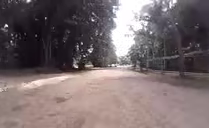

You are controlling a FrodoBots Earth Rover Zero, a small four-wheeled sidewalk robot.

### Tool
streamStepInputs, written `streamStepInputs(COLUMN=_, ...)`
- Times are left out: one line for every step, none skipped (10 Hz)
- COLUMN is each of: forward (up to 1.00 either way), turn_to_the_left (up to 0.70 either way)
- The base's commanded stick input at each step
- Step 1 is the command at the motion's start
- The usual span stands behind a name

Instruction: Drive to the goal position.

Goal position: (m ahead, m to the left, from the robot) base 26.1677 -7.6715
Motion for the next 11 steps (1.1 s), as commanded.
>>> streamStepInputs(forward=0.7, turn_to_the_left=0.0)
streamStepInputs(forward=0.7, turn_to_the_left=0.0)
streamStepInputs(forward=0.7, turn_to_the_left=0.0)
streamStepInputs(forward=0.7, turn_to_the_left=0.0)
streamStepInputs(forward=0.7, turn_to_the_left=0.0)
streamStepInputs(forward=0.7, turn_to_the_left=0.0)
streamStepInputs(forward=0.7, turn_to_the_left=0.0)
streamStepInputs(forward=0.7, turn_to_the_left=0.0)
streamStepInputs(forward=0.7, turn_to_the_left=0.0)
streamStepInputs(forward=0.7, turn_to_the_left=0.0)
streamStepInputs(forward=0.7, turn_to_the_left=0.06)
